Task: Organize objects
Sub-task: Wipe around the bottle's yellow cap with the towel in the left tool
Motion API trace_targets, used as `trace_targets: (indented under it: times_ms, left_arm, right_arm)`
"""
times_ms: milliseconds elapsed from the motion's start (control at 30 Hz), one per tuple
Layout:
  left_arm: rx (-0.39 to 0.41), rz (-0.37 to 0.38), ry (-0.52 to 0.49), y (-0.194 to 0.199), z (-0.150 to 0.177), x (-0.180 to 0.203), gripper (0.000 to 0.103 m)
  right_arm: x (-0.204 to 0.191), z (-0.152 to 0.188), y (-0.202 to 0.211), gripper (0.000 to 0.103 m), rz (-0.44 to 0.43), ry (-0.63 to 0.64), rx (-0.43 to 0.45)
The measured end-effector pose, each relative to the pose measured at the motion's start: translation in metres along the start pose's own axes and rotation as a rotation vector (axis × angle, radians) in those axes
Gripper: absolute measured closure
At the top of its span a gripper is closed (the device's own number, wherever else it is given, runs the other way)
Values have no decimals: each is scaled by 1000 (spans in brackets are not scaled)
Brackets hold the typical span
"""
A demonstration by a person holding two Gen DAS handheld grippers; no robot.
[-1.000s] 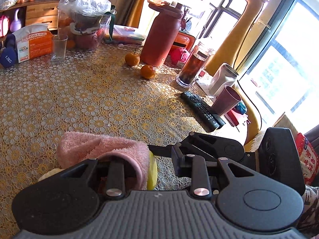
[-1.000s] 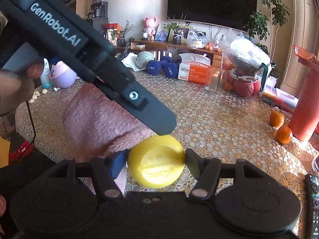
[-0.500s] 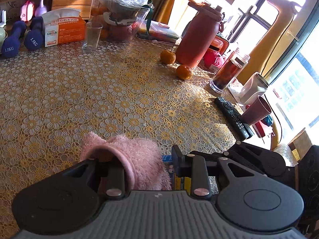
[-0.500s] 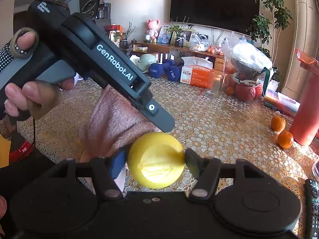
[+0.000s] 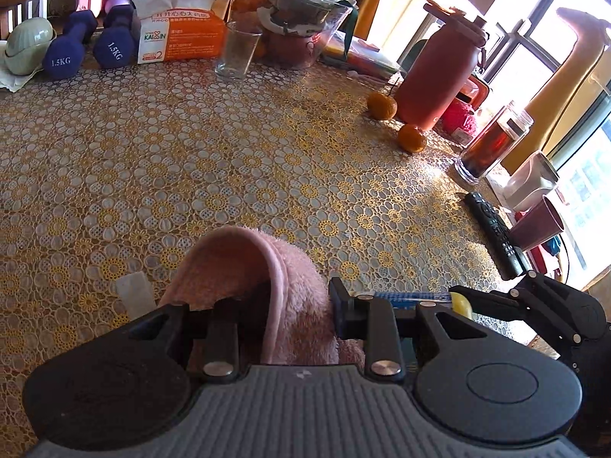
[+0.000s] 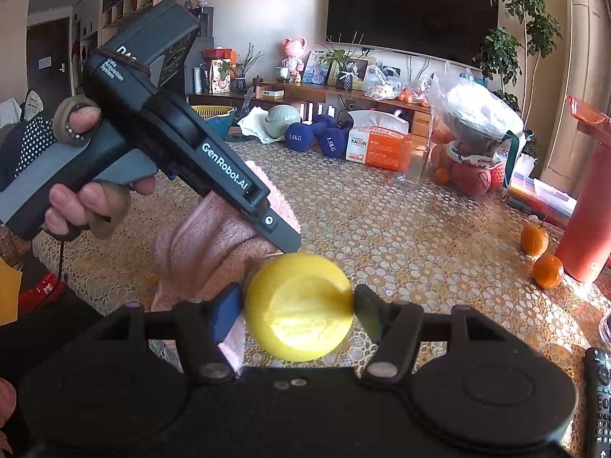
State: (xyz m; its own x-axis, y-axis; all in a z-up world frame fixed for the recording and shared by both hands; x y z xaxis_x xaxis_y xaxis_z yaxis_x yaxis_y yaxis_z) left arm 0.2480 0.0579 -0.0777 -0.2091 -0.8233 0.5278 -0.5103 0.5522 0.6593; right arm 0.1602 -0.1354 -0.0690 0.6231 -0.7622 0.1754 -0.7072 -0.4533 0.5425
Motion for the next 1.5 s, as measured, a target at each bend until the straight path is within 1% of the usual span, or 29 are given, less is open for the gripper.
trace_targets:
  times_ms: [200,333,433,500,633,700,800,900,1000,1067,1133,1233,1333,1500]
  left_arm:
    - [19,-20,25,7,3,-19,74]
    - [39,-5,-5,21,-2,-5,74]
    - [63,60,-46,36,-5,18,74]
    - [63,109,-91,41,-5,39,74]
    - [40,188,-145,36,-3,73,74]
    - [26,205,-158,29,-1,81,74]
    - [5,217,-140,20,1,79,74]
    - [5,202,-113,15,0,70,74]
    - [13,245,-45,14,-3,55,73]
    - [20,258,-28,14,-5,50,73]
    - [30,248,-28,16,-7,48,73]
    - [48,214,-23,21,-12,39,73]
    - [51,151,-22,22,-15,23,73]
    - [50,77,25,24,-11,-10,73]
  right_arm:
    - [0,-3,-2,39,8,-2,-7]
    - [0,-6,-4,39,9,2,-7]
    - [0,-8,-5,39,11,6,-6]
    - [0,-9,-4,39,12,14,-3]
    - [-4,-11,-4,39,20,32,4]
    - [-6,-12,-4,39,24,46,8]
    - [-7,-13,-4,39,27,56,8]
    - [-7,-13,-4,39,26,60,7]
    - [-7,-12,-4,39,24,57,8]
    - [-5,-13,-4,39,21,51,9]
    - [-6,-14,-5,39,21,50,10]
    - [-6,-18,-6,39,17,58,12]
    - [-6,-20,-6,39,13,62,11]
    - [-7,-24,-9,39,12,66,10]
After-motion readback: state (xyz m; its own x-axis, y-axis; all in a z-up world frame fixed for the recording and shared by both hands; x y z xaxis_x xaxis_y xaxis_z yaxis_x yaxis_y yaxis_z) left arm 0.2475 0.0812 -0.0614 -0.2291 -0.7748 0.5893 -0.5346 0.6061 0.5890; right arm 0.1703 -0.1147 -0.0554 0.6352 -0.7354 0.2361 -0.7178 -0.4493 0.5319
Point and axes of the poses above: each gripper's, at about its wrist camera, not at the fingertips, and y roughly against the way its jaws point, x to its right, z to its underside, the point moved 5 cm from there along -y, roughly the way its jaws point, and after that the axes turned 14 degrees about z, right-handed, at the moved point
